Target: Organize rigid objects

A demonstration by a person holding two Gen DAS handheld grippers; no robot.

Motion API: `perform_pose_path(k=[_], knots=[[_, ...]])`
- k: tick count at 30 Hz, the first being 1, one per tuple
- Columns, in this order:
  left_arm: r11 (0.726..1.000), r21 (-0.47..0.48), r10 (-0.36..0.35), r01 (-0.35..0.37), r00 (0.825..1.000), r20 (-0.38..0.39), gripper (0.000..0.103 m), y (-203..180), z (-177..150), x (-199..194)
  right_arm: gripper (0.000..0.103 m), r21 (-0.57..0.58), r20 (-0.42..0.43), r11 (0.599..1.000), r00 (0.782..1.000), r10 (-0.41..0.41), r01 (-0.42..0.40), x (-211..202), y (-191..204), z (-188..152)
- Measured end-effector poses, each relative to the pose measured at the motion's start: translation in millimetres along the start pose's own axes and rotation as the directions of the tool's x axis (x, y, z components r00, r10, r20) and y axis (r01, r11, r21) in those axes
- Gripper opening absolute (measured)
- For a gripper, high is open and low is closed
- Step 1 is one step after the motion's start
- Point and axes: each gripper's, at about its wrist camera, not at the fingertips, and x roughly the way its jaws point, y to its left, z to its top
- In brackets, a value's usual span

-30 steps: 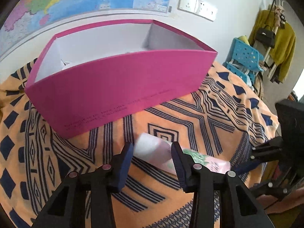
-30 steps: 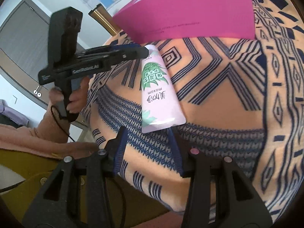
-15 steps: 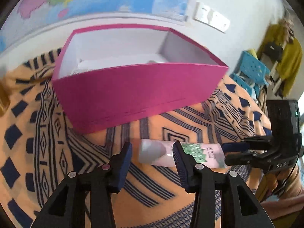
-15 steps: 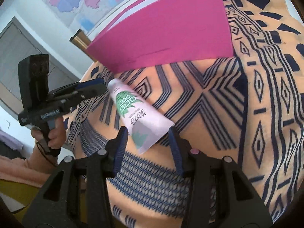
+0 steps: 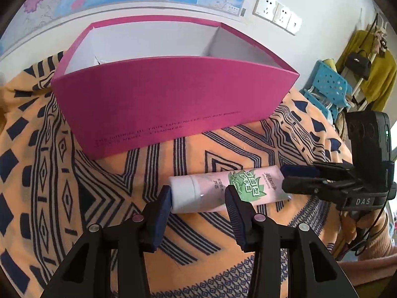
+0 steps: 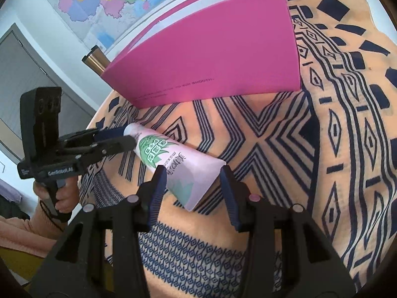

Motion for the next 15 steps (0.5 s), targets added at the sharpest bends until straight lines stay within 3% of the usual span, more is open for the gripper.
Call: perform_pose_path(k=[15], knots=[[0.999,-0.019,0.033,-0.033,0.999,0.008,0.044,-14.5,-5.2,-5.5,0.052,-0.051,0.050,0.996,0.996,-0.072,0.075,-9.8,11.1,10.1]])
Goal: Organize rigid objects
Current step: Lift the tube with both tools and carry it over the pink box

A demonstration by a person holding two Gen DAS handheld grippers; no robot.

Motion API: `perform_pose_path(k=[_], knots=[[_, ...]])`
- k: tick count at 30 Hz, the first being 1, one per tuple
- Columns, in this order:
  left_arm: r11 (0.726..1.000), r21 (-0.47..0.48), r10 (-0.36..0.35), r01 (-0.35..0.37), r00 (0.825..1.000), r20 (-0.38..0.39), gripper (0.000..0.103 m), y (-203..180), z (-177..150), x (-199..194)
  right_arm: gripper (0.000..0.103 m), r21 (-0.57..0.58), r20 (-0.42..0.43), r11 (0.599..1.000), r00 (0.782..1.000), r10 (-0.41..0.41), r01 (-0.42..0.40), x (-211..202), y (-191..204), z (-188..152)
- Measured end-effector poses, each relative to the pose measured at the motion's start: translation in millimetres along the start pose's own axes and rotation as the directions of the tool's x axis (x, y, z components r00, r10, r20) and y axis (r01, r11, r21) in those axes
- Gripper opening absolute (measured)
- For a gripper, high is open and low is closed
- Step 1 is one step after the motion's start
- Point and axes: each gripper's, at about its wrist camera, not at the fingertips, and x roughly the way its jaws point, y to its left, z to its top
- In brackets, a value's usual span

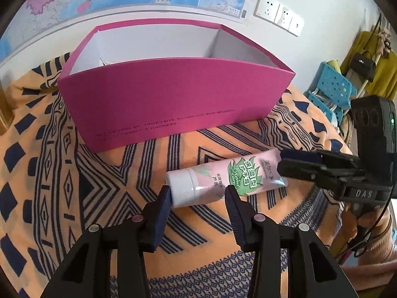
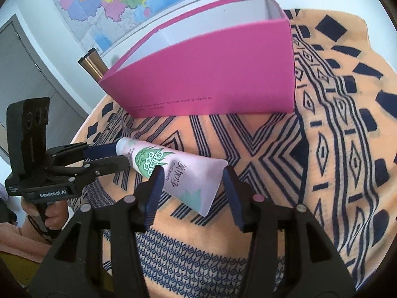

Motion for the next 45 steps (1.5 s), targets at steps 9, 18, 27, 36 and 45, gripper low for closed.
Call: perform_pose_path(k=[9,18,27,36,45], knots=[[1.000,-0.009,-0.007,0.006,1.000,-0.015,0.044,-0.4,-4.9,4.3,0.052,0.012,-0.014,1.000,1.000,0.006,-0.006,8.6,-8.8,2.9],[1.000,-0.004,-0.022,0.022,1.000,-0.004,0.044,2.1,-2.6,1.5,0.052,0.026,-0.022,0.999,1.000,-0.018,0.019,10.0,-15.1,-3.2],[1.000,-0.018,-0.023,0.023,1.000,-0.002,0.044,-1.6,-2.7,-0.8,0.057,-0.016,-0.020,0.999,0.999,-0.038,0.038,13.4,-2.4,-4.8],[1.000,0.007,-0.015,0.014,0.999,0.043,0.044,-14.2,1.8,-13.3,0.057,-0.027,0.023,0.999,0.999,-0.045,0.046,-5.5,0.8,-1.0],[1.000,0.014,-0.013,0.012,0.998,0.070,0.044,-17.6,4.1,-21.4,0.057,-0.051,0.052,0.997,0.997,-0.058,0.060,-17.3,7.0,2.7]])
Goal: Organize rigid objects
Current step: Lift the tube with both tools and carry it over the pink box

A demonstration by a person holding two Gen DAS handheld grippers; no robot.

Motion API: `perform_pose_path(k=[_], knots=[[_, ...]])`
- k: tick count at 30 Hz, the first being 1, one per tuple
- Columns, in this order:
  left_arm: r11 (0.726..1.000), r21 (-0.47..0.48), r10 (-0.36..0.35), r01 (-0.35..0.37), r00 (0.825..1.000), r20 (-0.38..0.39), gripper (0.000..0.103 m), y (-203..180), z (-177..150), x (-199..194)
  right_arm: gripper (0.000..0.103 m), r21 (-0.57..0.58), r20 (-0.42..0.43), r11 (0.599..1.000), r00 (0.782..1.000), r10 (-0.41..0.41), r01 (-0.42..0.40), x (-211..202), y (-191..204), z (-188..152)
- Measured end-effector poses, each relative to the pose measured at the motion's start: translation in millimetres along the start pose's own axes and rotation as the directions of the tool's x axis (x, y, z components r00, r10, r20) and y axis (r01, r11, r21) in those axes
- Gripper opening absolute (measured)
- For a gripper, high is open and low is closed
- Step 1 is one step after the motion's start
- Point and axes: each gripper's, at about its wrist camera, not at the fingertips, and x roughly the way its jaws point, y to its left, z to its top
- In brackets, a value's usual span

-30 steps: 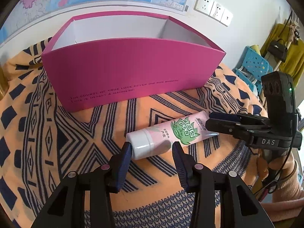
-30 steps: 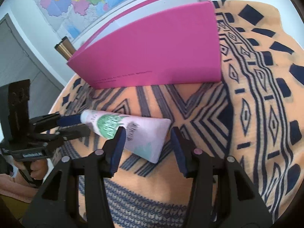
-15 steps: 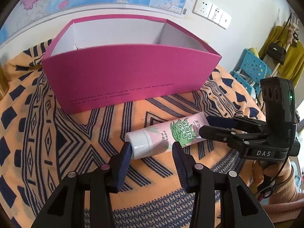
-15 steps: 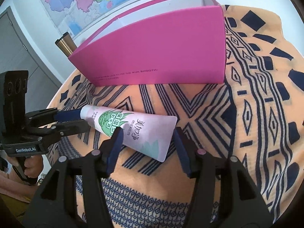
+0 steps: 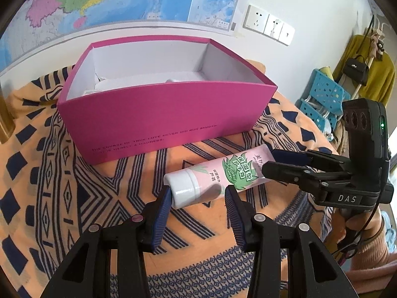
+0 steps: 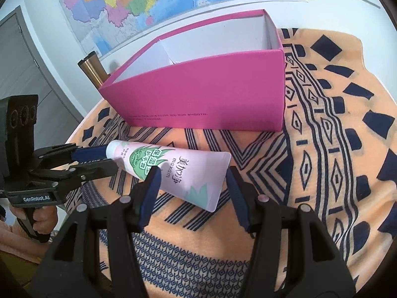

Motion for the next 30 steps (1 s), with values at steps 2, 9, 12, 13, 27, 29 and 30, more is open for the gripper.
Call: perform_pose_path(k=[2,9,12,13,27,29,30], knots=[[1.000,0.001,-0.002,0.002,1.000,0.005,0.044,-0.7,0.5,-1.5,0.057,-0.003,0.002,1.000,1.000,-0.001,0.001,-0.6,0.6,0.8],[1.000,0.002,-0.007,0.007,1.000,0.021,0.044,-1.5,2.4,-6.4,0.057,-0.013,0.015,1.000,1.000,-0.007,0.007,-5.2,3.3,3.8],[1.000,0.002,-0.010,0.010,0.999,0.032,0.044,-1.9,3.6,-9.9,0.057,-0.019,0.021,1.000,1.000,-0.007,0.007,-7.2,4.1,5.9],[1.000,0.003,-0.010,0.010,0.999,0.036,0.044,-2.0,4.3,-11.2,0.057,-0.023,0.024,1.000,1.000,-0.007,0.008,-8.2,4.8,6.8],[0.999,0.033,0.009,-0.013,0.993,0.114,0.044,-5.5,34.3,-28.9,0.057,-0.076,0.095,0.997,0.995,0.006,0.001,-27.5,12.8,31.7],[0.999,0.043,0.014,-0.021,0.991,0.136,0.044,-7.1,43.5,-32.1,0.057,-0.086,0.118,0.996,0.993,0.008,0.003,-31.8,13.5,41.7],[0.999,0.047,0.019,-0.026,0.989,0.145,0.044,-7.2,47.7,-33.0,0.057,-0.093,0.130,0.996,0.992,0.005,0.007,-33.8,13.9,46.2]])
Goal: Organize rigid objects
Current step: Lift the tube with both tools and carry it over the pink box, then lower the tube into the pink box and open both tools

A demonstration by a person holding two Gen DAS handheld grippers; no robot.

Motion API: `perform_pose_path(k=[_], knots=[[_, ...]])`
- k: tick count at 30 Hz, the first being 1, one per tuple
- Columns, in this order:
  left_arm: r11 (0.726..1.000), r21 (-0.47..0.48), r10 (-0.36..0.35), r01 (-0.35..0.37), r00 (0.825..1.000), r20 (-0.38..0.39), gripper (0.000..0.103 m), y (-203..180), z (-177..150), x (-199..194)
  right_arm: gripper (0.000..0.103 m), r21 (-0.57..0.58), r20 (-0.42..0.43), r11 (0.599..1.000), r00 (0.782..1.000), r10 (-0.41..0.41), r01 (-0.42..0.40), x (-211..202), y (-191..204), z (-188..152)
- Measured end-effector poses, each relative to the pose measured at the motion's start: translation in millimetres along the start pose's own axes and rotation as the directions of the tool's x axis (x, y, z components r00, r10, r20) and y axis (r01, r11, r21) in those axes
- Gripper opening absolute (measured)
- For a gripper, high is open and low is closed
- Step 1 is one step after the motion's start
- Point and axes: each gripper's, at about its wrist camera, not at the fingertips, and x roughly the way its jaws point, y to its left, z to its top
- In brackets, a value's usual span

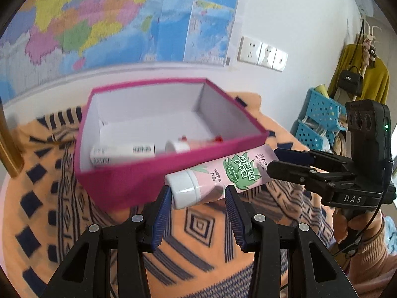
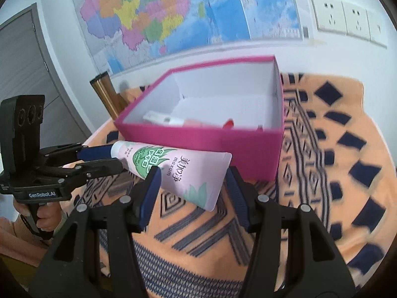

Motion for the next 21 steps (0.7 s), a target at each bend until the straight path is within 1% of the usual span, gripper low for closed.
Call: perform_pose_path(k=[6,10,16,21], knots=[[1.000,0.006,0.020,-0.021,0.999,0.039,0.044,4.4,29.6,6.6,0.057,-0.023,0.069,1.000,0.998,-0.010,0.011,-3.5,-5.2,30.7],[0.999,0.001,0.046,-0.046,0.998,0.033,0.044,10.8,47.3,24.8,0.057,-0.022,0.079,1.000,0.997,-0.020,0.022,5.9,-14.0,49.2],[0.997,-0.027,0.067,-0.067,0.998,-0.008,0.044,23.5,62.0,55.0,0.057,0.010,0.043,0.999,0.999,-0.031,0.030,34.3,-33.7,65.4],[0.996,-0.029,0.079,-0.081,0.996,-0.049,0.044,33.0,74.9,80.7,0.057,0.034,-0.011,0.998,0.999,-0.051,0.052,64.8,-50.6,73.0]])
